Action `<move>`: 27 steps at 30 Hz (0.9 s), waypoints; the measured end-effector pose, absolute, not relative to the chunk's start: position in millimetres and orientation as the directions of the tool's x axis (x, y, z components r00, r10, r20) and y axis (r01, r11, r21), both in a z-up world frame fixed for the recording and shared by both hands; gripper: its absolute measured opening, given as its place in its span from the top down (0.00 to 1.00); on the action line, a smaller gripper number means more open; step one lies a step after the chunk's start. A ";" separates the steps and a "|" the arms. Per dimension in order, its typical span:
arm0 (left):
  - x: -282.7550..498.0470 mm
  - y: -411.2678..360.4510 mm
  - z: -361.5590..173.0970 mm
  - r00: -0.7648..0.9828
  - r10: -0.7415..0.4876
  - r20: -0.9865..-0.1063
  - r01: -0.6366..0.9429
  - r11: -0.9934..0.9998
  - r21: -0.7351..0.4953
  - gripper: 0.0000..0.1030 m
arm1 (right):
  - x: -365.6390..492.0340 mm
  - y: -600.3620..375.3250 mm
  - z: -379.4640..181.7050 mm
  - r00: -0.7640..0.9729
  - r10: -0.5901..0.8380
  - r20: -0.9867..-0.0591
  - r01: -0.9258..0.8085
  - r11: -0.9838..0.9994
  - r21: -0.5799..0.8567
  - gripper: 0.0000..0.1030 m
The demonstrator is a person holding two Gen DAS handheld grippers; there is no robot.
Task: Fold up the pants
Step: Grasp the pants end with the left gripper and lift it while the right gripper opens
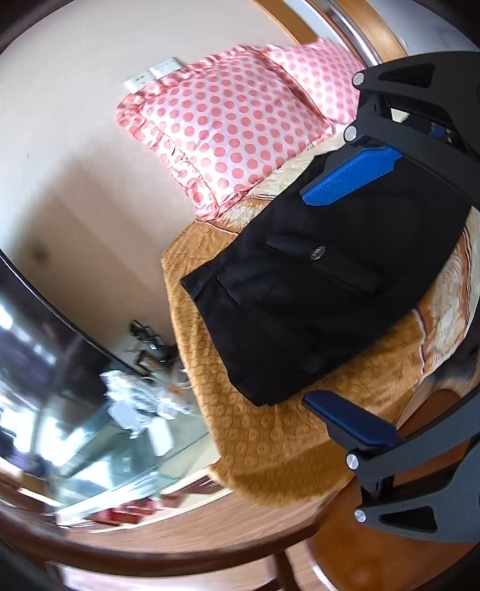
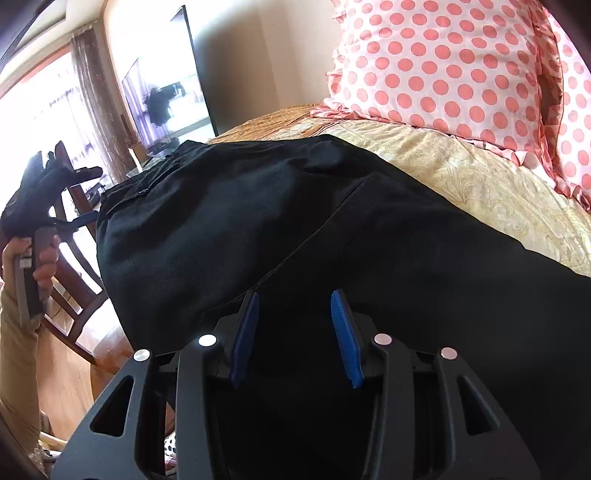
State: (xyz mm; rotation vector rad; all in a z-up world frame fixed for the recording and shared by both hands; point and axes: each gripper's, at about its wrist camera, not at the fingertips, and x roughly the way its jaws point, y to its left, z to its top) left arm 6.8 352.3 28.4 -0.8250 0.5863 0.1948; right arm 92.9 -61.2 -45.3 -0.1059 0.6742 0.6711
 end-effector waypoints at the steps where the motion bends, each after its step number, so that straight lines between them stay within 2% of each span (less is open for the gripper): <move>1: 10.7 355.3 25.5 0.819 -0.071 -0.569 -0.389 0.660 -0.642 0.03 | 92.5 -61.4 -45.2 0.581 0.541 -0.608 -0.606 0.786 0.120 0.58; 14: 25.4 354.8 19.8 0.800 -0.077 -0.594 -0.415 0.645 -0.642 0.04 | 93.3 -61.2 -45.9 0.588 0.545 -0.598 -0.604 0.787 0.124 0.57; 19: 28.3 343.1 17.2 0.807 -0.148 -0.571 -0.374 0.620 -0.690 0.04 | 92.8 -61.3 -46.1 0.589 0.548 -0.594 -0.605 0.786 0.125 0.56; 21: 30.6 339.2 17.2 0.806 -0.140 -0.575 -0.380 0.622 -0.684 0.07 | 92.6 -61.3 -46.0 0.589 0.547 -0.594 -0.605 0.786 0.125 0.56; 24: 30.7 341.6 17.0 0.804 -0.108 -0.585 -0.415 0.602 -0.682 0.16 | 92.1 -61.8 -46.3 0.592 0.550 -0.589 -0.604 0.787 0.127 0.56; 26: 26.9 346.0 15.1 0.807 -0.090 -0.584 -0.442 0.563 -0.698 0.26 | 90.4 -63.8 -46.3 0.598 0.552 -0.580 -0.600 0.789 0.132 0.55; 27: 25.4 347.6 14.4 0.806 -0.084 -0.586 -0.451 0.553 -0.700 0.29 | 89.5 -65.2 -45.9 0.603 0.552 -0.576 -0.596 0.792 0.134 0.49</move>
